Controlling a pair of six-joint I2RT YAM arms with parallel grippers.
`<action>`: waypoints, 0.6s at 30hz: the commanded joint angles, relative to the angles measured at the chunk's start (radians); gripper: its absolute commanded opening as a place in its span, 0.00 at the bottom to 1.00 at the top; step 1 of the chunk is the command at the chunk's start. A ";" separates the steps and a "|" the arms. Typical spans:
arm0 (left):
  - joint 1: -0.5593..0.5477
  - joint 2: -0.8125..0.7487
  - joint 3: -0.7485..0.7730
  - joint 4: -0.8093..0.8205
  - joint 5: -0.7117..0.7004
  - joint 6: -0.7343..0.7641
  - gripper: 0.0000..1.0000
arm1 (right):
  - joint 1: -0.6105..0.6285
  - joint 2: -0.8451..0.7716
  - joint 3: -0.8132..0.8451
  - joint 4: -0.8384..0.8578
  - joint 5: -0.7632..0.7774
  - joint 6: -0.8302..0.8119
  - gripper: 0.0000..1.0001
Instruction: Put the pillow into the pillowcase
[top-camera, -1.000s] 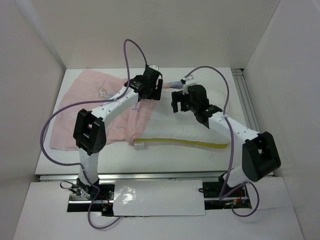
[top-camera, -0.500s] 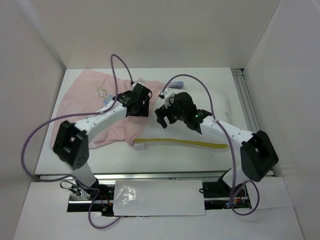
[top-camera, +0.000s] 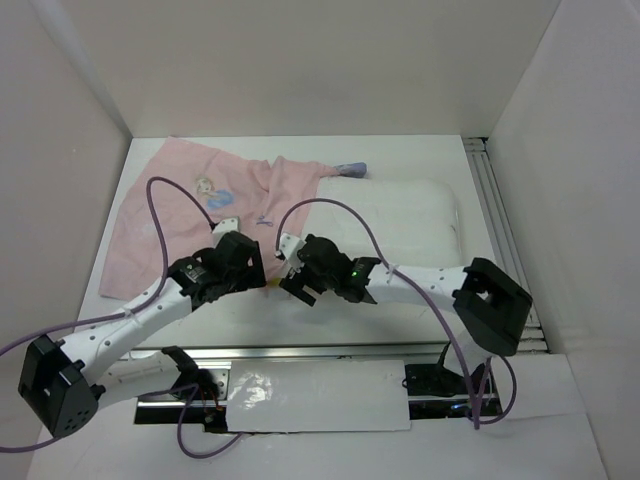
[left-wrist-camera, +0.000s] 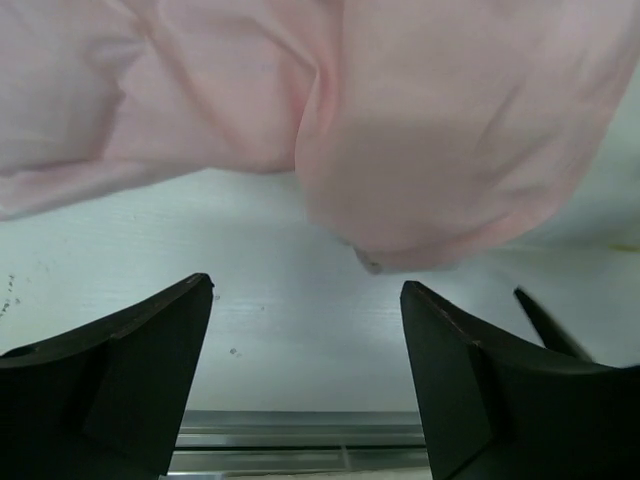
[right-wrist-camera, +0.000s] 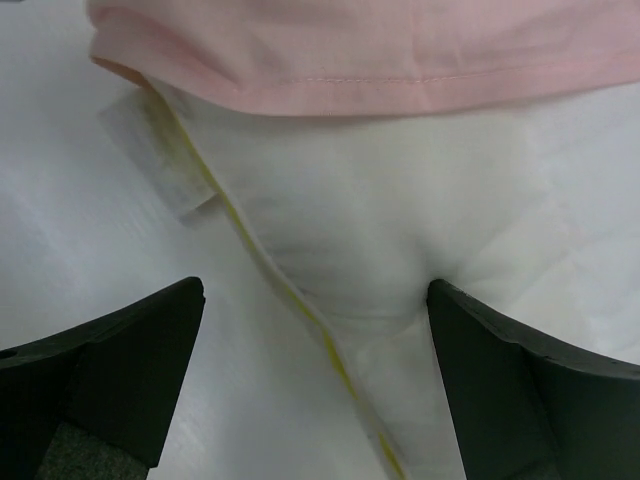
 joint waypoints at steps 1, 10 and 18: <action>-0.019 -0.037 -0.051 0.064 0.051 -0.065 0.88 | 0.004 0.068 0.008 0.100 0.112 -0.065 1.00; -0.096 -0.016 -0.108 0.239 0.036 -0.038 0.82 | -0.005 0.077 -0.014 0.213 0.128 -0.002 0.30; -0.096 0.138 -0.042 0.248 -0.036 -0.024 0.70 | -0.024 0.043 -0.024 0.204 0.106 0.033 0.09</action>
